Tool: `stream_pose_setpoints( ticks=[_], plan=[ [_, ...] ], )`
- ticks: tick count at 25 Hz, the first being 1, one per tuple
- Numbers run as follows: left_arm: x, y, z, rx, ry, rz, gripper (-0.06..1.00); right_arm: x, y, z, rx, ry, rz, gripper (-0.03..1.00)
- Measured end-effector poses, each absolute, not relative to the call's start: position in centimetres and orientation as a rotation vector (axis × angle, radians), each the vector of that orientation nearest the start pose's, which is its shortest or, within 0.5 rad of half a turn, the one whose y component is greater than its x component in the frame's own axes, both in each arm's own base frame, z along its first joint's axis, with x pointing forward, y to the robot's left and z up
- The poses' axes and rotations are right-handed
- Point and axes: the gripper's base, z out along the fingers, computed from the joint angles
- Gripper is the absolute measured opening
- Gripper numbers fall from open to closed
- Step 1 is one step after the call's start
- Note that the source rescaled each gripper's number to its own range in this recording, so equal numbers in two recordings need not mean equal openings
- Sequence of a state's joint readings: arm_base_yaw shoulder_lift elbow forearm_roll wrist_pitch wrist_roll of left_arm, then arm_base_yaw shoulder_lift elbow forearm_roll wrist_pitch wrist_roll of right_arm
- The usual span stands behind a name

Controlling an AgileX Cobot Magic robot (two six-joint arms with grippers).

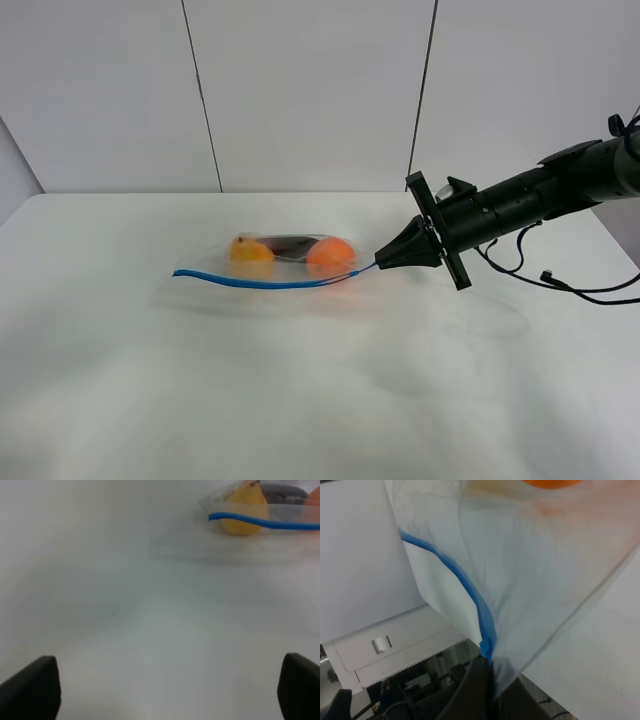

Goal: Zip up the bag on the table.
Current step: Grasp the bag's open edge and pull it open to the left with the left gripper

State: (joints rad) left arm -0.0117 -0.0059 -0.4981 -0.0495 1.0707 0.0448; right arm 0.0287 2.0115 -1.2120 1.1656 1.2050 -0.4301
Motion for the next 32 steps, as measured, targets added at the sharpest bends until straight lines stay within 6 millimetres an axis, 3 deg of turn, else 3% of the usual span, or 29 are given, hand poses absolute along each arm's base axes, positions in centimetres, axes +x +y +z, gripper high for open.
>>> stream_pose_setpoints(
  ticks=[8, 12, 18, 21, 27, 32],
  plan=[
    [-0.4, -0.4, 27.9, 0.06, 2.054, -0.039, 1.0, 36.1, 8.9, 16.9, 0.297, 2.79, 1.604, 0.0],
    [1.5, -0.4, 31.2, 0.058, 2.066, -0.037, 1.0, 36.1, 8.9, 16.9, 0.298, 2.789, 1.605, 0.0],
    [8.4, -0.5, 37.2, 0.085, 2.169, -0.022, 1.0, 36.1, 8.9, 16.9, 0.298, 2.788, 1.605, 0.0],
    [12.9, -0.5, 38.3, 0.215, 2.234, 0.038, 1.0, 36.1, 8.9, 16.9, 0.298, 2.788, 1.605, 0.0],
    [21.8, -0.8, 37.1, 0.753, 2.19, 0.251, 1.0, 36.1, 8.9, 16.9, 0.298, 2.788, 1.605, 0.0],
    [26.2, -2.7, 34.7, 1.122, 1.997, 0.227, 1.0, 36.1, 8.9, 17.0, 0.307, 2.779, 1.615, 0.0]
  ],
)
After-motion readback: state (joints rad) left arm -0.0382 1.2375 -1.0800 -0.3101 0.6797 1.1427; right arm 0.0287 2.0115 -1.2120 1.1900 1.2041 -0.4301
